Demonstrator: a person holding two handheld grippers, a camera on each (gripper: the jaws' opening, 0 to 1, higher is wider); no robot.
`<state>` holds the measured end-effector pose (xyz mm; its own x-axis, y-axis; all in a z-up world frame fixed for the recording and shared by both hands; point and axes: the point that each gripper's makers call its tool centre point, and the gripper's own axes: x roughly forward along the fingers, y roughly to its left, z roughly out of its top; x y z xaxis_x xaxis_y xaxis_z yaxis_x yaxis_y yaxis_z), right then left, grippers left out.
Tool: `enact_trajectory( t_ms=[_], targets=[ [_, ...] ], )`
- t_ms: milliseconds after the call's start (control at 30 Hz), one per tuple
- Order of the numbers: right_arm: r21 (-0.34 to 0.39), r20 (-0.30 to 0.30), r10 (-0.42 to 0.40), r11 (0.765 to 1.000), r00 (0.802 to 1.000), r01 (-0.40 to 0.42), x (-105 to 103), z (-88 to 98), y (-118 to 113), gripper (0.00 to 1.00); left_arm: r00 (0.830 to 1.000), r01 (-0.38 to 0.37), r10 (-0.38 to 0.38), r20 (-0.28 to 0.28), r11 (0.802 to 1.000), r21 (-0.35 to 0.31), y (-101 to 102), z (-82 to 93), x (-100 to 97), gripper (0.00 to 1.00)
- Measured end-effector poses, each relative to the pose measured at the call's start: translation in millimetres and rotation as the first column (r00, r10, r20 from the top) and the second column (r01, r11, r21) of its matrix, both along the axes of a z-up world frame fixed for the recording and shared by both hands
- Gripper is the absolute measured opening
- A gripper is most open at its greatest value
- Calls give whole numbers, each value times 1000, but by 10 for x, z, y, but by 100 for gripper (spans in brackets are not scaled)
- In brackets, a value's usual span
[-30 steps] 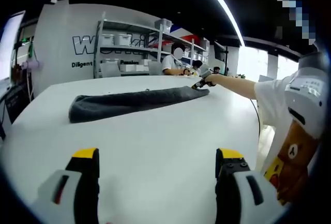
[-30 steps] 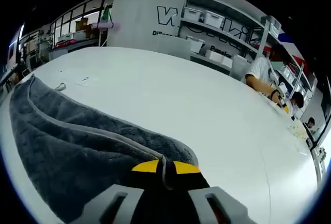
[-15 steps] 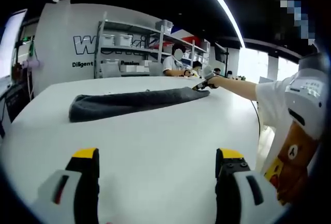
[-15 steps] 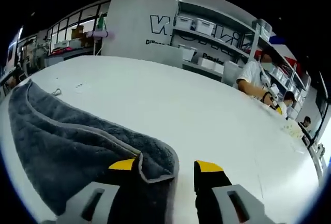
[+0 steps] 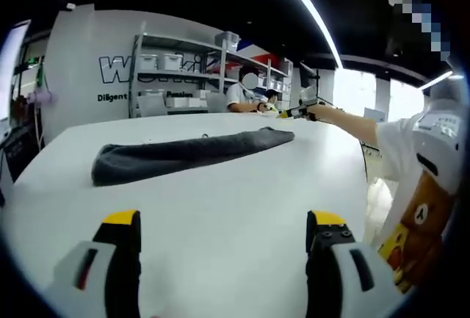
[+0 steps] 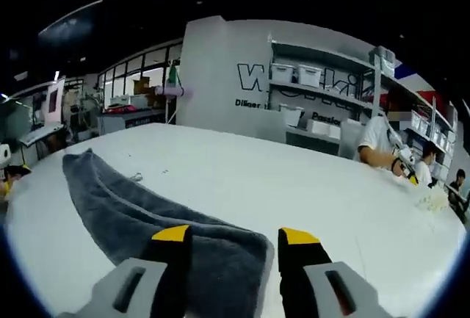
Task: Fold the towel on the table until its edges align and the towel forms a compact rectangular stack.
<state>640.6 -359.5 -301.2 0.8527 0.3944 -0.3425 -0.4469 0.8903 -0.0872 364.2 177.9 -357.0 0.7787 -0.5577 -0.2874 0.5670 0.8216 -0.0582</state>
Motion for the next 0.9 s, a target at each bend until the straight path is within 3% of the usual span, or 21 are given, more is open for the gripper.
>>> enact_trajectory(
  t_ms=[200, 433, 700, 900],
  targets=[
    [-5, -17, 110, 994, 994, -110, -548, 153, 217, 59, 1000, -6, 6, 4, 1000, 2, 52, 5, 70, 99],
    [-22, -28, 193, 981, 981, -194, -1104, 126, 477, 67, 1000, -27, 26, 17, 999, 29, 174, 47, 190, 99],
    [2, -27, 233, 973, 972, -233, -1585, 18, 609, 71, 1000, -24, 22, 21, 995, 94, 218, 32, 303, 99],
    [18, -52, 227, 974, 973, -226, -1822, -95, 606, 73, 999, -19, 16, 29, 995, 102, 226, 40, 345, 99]
  ],
)
